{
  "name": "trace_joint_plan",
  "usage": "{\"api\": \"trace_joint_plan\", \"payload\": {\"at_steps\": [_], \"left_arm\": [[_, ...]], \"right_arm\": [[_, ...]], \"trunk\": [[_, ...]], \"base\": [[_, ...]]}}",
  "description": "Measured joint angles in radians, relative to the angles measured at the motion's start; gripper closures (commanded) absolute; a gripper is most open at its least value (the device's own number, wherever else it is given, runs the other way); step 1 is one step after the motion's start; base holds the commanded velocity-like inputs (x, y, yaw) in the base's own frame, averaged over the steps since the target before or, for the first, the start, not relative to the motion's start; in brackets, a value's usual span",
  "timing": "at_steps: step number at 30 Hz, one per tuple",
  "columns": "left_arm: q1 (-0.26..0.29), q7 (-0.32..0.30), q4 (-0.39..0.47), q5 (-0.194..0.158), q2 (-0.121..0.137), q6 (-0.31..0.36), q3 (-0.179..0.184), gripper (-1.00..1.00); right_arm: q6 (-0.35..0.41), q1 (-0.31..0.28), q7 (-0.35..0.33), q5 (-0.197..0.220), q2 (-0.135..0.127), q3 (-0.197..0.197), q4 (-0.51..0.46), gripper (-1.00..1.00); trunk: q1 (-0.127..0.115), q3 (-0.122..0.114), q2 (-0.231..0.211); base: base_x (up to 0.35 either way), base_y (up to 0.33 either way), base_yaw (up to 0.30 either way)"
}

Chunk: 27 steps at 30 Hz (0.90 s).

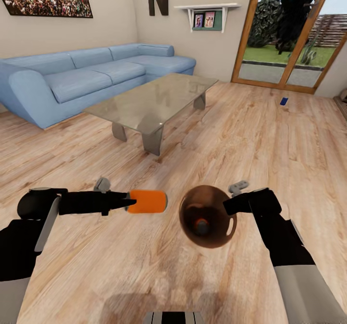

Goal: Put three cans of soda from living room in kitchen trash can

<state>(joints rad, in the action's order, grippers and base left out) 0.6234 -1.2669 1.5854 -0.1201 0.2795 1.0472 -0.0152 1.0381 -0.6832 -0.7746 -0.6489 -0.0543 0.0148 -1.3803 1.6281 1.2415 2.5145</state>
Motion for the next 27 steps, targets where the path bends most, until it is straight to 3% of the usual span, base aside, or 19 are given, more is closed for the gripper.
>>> {"api": "trace_joint_plan", "payload": {"at_steps": [5,9,12,13,17,18,21,24,27], "left_arm": [[0.014,-0.074,0.001,-0.011,-0.001,0.0,-0.003,1.0],[0.047,-0.112,0.002,-0.066,-0.006,0.0,-0.002,1.0],[0.059,-0.119,0.001,-0.084,-0.022,0.0,0.001,1.0],[0.062,-0.121,0.001,-0.089,-0.038,0.0,0.004,1.0],[0.065,-0.121,0.0,-0.086,-0.072,0.0,0.008,1.0],[0.066,-0.117,-0.002,-0.084,-0.098,0.0,0.012,1.0],[0.066,-0.078,-0.006,-0.078,-0.136,0.0,0.047,1.0],[0.064,0.0,-0.009,-0.077,-0.15,-0.001,0.115,1.0],[0.064,0.03,-0.01,-0.078,-0.153,0.0,0.14,1.0]], "right_arm": [[0.004,-0.003,-0.001,0.009,0.014,0.019,0.002,1.0],[0.004,-0.004,-0.001,-0.042,0.045,0.037,0.003,1.0],[0.004,-0.004,-0.001,-0.065,0.067,0.042,0.003,1.0],[0.005,-0.004,-0.001,-0.072,0.075,0.044,0.003,1.0],[0.003,-0.004,-0.001,-0.081,0.092,0.046,0.004,1.0],[0.002,-0.004,0.0,-0.085,0.098,0.049,0.003,1.0],[0.006,-0.004,-0.001,-0.077,0.103,0.059,0.003,1.0],[0.004,-0.004,-0.001,-0.083,0.103,0.063,0.003,1.0],[0.002,-0.004,0.0,-0.087,0.103,0.063,0.002,1.0]], "trunk": [[0.0,0.0,0.0],[0.0,0.0,0.0],[0.0,0.0,0.0],[0.0,0.0,0.0],[0.0,0.0,0.0],[0.0,0.0,0.0],[0.0,0.0,0.0],[0.0,0.0,0.0],[0.0,0.0,0.0]], "base": [[0.0,0.0,0.0],[0.0,0.0,0.0],[0.0,0.0,0.0],[0.0,0.0,0.0],[0.0,0.0,0.0],[0.0,0.0,0.0],[0.0,0.0,0.0],[0.0,0.0,0.0],[0.0,0.0,0.0]]}}
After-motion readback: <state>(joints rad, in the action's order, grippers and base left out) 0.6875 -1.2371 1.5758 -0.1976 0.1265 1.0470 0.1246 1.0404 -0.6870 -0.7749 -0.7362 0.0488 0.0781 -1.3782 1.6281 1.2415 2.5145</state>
